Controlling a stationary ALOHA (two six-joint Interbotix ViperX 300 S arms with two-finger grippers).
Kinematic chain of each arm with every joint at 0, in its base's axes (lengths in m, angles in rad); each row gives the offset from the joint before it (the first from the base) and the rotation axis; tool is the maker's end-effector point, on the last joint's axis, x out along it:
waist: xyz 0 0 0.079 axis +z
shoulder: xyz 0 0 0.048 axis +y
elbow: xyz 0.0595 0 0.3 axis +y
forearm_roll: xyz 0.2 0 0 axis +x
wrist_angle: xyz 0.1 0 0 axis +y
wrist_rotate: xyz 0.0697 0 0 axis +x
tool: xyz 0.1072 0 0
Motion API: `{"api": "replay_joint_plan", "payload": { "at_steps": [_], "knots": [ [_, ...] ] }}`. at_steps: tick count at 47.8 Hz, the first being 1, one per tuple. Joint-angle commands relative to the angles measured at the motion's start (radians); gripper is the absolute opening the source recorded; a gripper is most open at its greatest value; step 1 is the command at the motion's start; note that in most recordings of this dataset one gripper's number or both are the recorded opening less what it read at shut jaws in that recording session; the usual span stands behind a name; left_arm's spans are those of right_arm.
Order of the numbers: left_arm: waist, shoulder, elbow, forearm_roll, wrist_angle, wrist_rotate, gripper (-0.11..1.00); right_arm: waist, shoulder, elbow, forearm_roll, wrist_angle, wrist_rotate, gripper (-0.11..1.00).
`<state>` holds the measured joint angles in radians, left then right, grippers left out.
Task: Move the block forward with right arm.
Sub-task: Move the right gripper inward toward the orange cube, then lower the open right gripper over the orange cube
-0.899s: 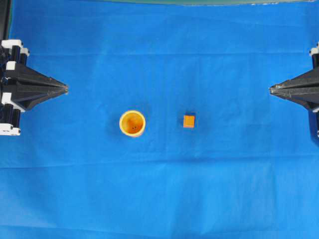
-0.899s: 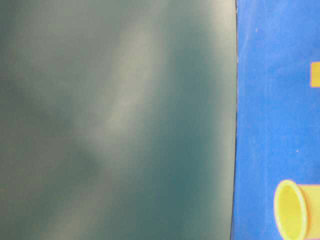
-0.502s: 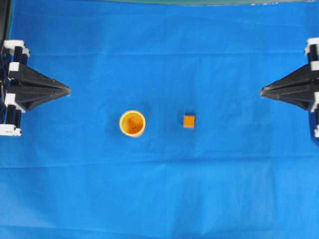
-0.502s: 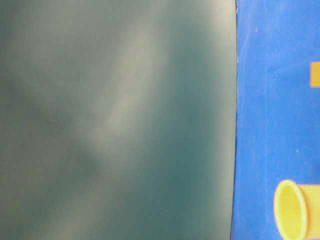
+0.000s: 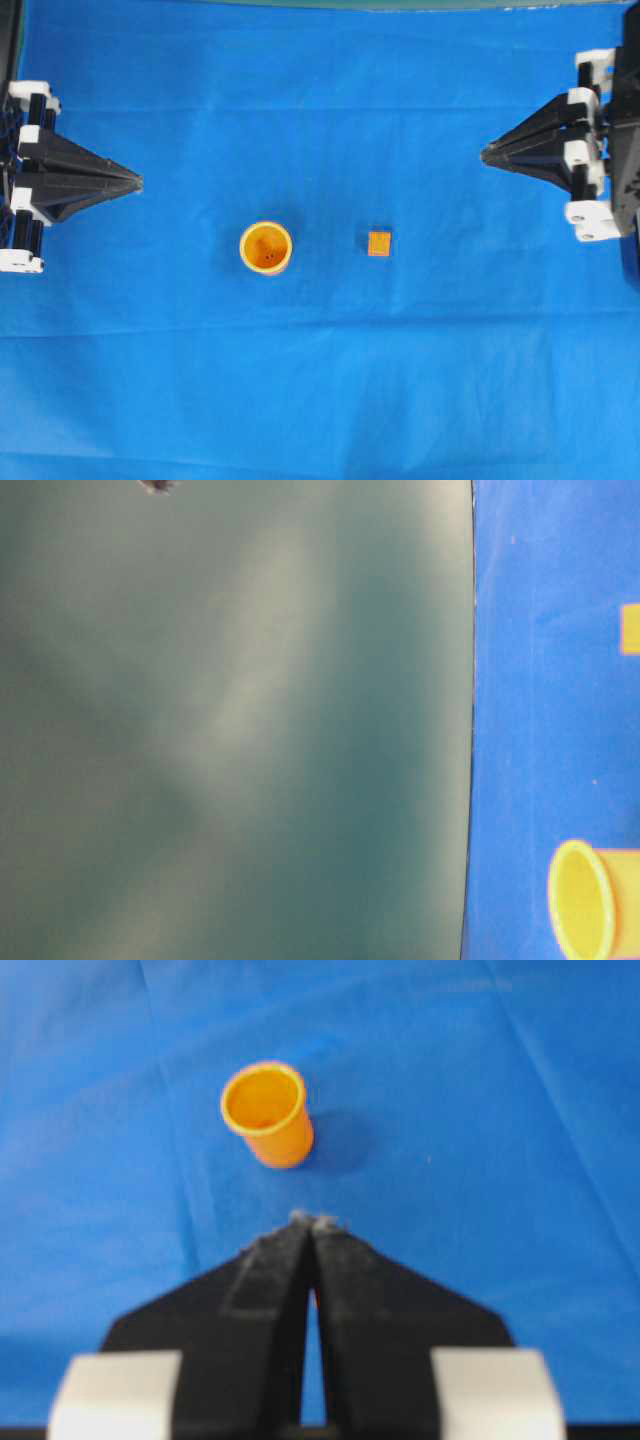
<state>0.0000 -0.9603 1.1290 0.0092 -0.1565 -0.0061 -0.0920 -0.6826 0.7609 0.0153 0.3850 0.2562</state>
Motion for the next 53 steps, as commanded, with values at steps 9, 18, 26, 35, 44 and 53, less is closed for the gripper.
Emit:
{"api": "replay_joint_plan", "payload": {
  "at_steps": [9, 18, 26, 35, 44, 53],
  "knots": [
    [0.002, 0.006, -0.038, 0.003, -0.008, -0.003, 0.01, 0.002, 0.055, -0.041, 0.002, 0.003, 0.003, 0.01],
    [0.002, 0.006, -0.038, 0.002, -0.008, -0.005, 0.01, 0.002, 0.138, -0.066, 0.002, 0.026, 0.002, 0.40],
    [0.002, 0.003, -0.040, 0.002, -0.008, -0.005, 0.01, 0.002, 0.262, -0.124, -0.011, 0.120, -0.017, 0.64],
    [0.002, 0.000, -0.044, 0.003, -0.008, -0.005, 0.01, 0.009, 0.423, -0.199, -0.038, 0.207, -0.067, 0.63],
    [0.002, 0.000, -0.048, 0.002, -0.008, -0.003, 0.01, 0.028, 0.546, -0.267, -0.034, 0.224, -0.167, 0.64],
    [0.002, 0.000, -0.049, 0.003, -0.008, 0.000, 0.01, 0.043, 0.618, -0.291, -0.023, 0.224, -0.218, 0.64]
  ]
}}
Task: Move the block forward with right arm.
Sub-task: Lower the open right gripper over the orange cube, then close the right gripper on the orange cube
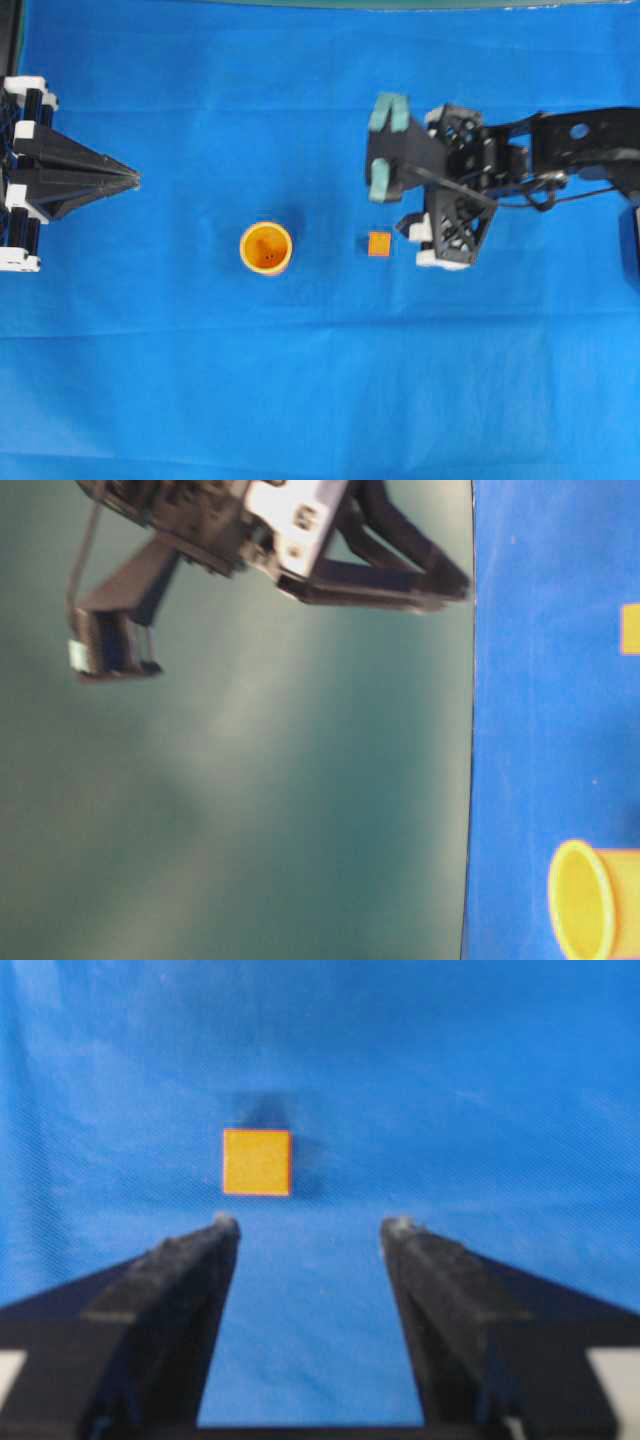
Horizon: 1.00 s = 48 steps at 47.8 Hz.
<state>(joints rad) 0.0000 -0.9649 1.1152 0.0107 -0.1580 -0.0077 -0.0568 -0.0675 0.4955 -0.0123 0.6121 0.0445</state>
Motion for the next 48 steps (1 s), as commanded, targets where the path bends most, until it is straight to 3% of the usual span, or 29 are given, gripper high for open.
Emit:
{"api": "replay_joint_plan", "payload": {
  "at_steps": [1, 18, 48],
  "knots": [
    [0.002, 0.005, -0.035, 0.002, -0.006, 0.002, 0.01, 0.011, 0.014, -0.026, 0.006, -0.003, -0.009, 0.64],
    [0.002, 0.008, -0.038, 0.002, -0.006, 0.011, 0.01, 0.040, 0.118, -0.026, 0.034, -0.034, -0.012, 0.64],
    [0.002, 0.009, -0.043, 0.002, -0.008, 0.011, 0.01, 0.044, 0.235, -0.060, 0.034, -0.104, -0.041, 0.64]
  ]
}}
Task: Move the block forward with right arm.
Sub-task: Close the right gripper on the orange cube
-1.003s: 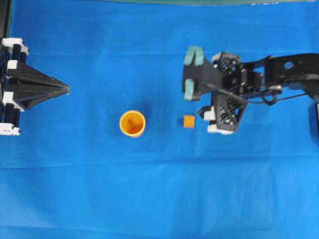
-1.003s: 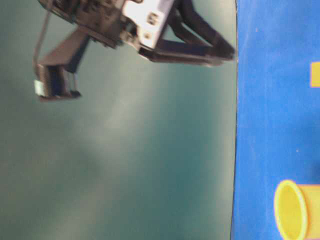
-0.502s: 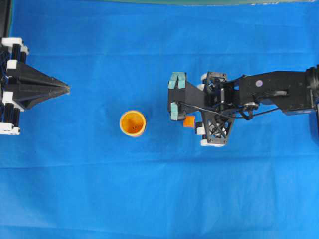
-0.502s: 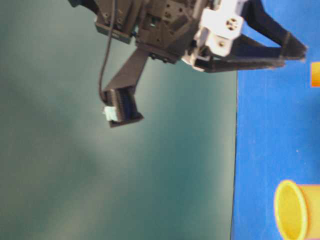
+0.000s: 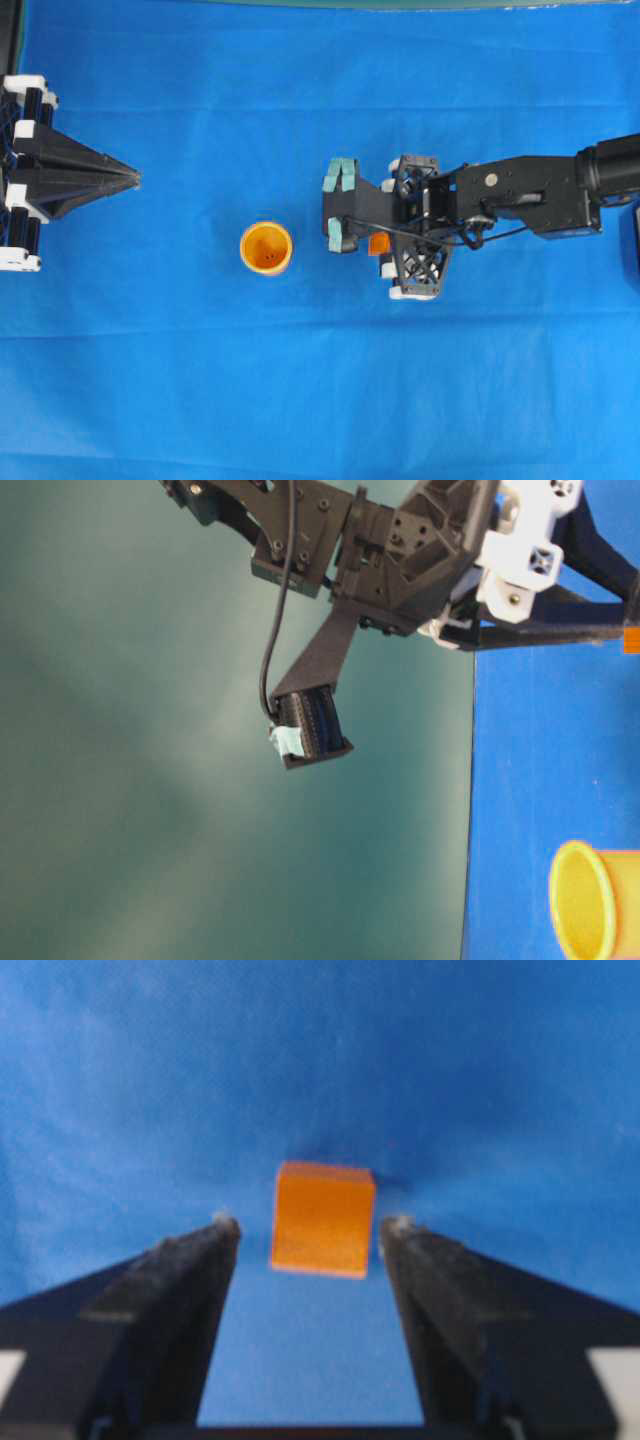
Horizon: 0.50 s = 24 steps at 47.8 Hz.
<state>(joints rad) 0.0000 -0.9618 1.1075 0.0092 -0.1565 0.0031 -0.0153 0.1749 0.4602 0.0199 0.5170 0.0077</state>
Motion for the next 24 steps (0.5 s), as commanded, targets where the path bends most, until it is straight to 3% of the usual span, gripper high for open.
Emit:
{"api": "replay_joint_plan", "payload": {
  "at_steps": [1, 24],
  "knots": [
    [0.002, 0.006, -0.035, 0.003, -0.009, 0.000, 0.01, 0.003, -0.005, -0.026, 0.002, -0.009, -0.008, 0.64],
    [0.002, 0.000, -0.037, 0.002, -0.008, 0.000, 0.01, 0.003, 0.035, -0.026, 0.000, -0.057, -0.020, 0.62]
  ]
}}
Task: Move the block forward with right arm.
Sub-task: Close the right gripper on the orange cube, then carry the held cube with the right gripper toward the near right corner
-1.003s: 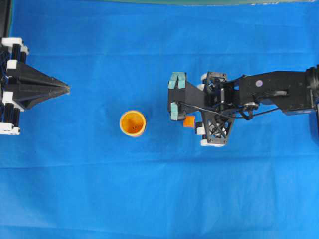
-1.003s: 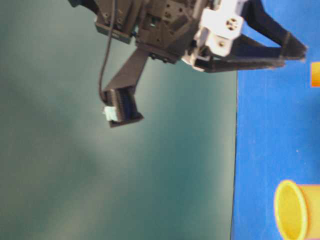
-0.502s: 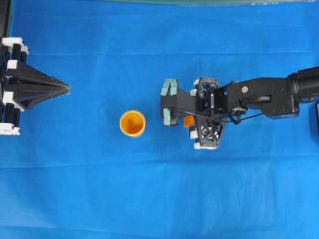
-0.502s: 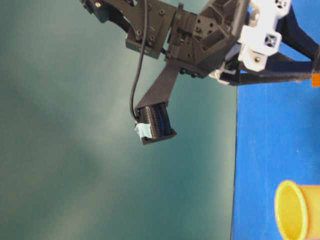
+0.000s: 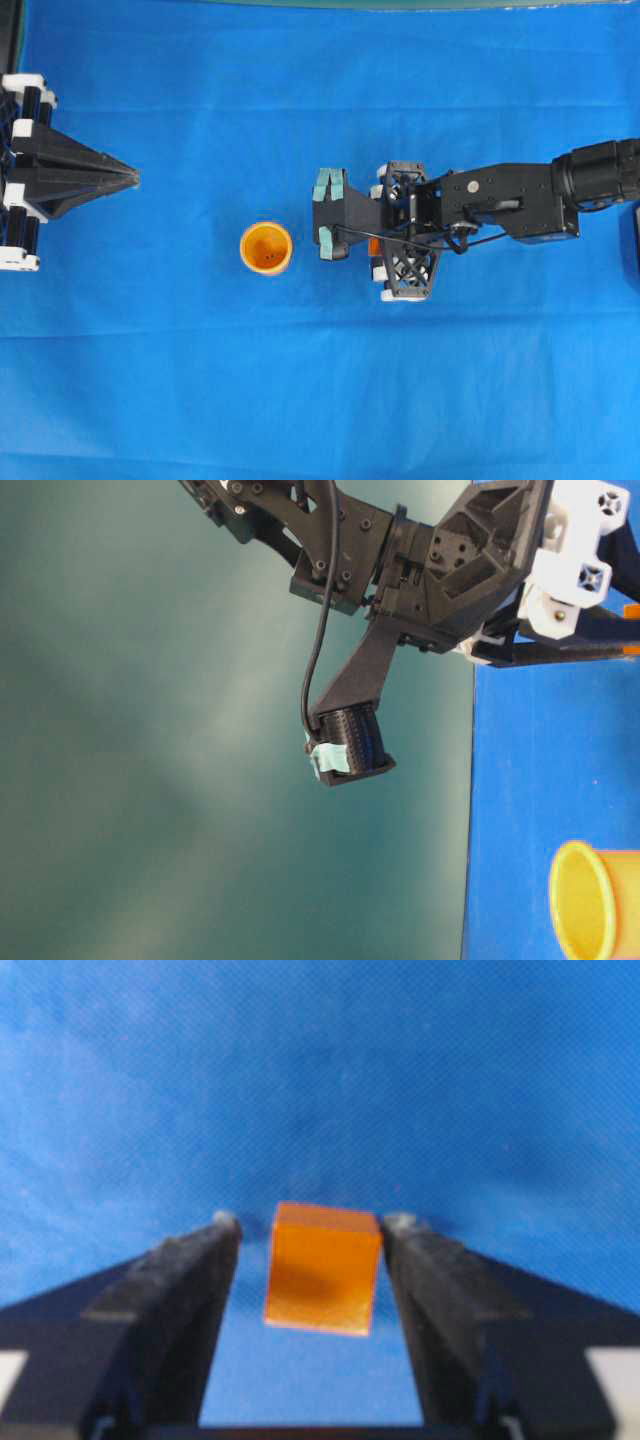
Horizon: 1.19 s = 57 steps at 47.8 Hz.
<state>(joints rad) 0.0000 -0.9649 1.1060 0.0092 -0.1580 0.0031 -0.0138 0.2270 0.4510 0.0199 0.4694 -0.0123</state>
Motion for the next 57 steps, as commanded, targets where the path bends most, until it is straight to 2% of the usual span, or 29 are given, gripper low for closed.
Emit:
{"api": "replay_joint_plan", "payload": {
  "at_steps": [1, 11, 20, 32, 46, 57],
  "knots": [
    [0.002, 0.003, -0.035, 0.003, -0.006, 0.000, 0.01, 0.002, -0.017, -0.017, 0.000, -0.009, -0.002, 0.62],
    [0.002, 0.003, -0.035, 0.002, -0.002, 0.002, 0.01, 0.002, -0.020, -0.012, 0.002, 0.011, 0.000, 0.57],
    [0.002, 0.003, -0.035, 0.003, -0.002, 0.000, 0.01, 0.002, -0.028, -0.012, 0.003, 0.031, 0.000, 0.41],
    [0.002, 0.005, -0.035, 0.002, 0.003, -0.011, 0.01, 0.006, -0.137, -0.014, 0.002, 0.086, 0.002, 0.41],
    [0.002, 0.012, -0.035, 0.003, 0.009, -0.011, 0.01, 0.031, -0.299, -0.020, 0.003, 0.229, 0.017, 0.41],
    [0.002, 0.012, -0.035, 0.003, 0.009, -0.011, 0.01, 0.066, -0.370, -0.054, 0.003, 0.327, 0.029, 0.41]
  ]
}}
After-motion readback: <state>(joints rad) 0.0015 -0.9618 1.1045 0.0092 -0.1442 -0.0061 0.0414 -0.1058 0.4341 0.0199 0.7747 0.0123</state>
